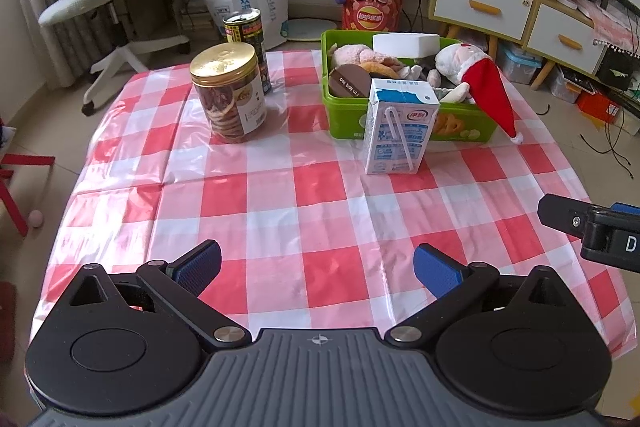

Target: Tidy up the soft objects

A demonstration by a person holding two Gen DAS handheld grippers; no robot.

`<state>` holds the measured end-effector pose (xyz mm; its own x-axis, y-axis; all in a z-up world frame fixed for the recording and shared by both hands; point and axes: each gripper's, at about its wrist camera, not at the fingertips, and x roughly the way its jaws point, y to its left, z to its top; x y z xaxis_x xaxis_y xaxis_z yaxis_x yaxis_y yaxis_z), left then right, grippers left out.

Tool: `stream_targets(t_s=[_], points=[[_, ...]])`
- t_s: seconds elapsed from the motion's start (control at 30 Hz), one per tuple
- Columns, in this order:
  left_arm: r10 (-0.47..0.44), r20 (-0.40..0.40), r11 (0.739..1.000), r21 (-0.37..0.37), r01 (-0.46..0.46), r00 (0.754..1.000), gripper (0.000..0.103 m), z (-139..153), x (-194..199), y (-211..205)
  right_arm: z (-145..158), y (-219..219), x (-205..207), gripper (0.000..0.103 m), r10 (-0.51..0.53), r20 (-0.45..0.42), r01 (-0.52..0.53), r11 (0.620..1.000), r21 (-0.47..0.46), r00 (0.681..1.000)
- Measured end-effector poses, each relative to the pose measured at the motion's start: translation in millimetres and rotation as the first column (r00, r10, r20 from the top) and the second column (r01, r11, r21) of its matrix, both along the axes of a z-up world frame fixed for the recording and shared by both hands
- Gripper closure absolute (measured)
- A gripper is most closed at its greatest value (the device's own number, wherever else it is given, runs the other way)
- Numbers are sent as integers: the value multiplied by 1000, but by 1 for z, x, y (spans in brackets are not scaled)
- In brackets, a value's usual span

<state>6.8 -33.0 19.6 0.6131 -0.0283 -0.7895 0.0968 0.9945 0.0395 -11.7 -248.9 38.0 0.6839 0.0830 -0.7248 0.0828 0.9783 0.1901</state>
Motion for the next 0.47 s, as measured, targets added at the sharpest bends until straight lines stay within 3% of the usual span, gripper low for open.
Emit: stream_targets(t_s=[0.47], points=[[4,6,1000,12,-4,1000,5,0,0,2,-2,3,1,19,9,1,-9,1000,-12,1000]])
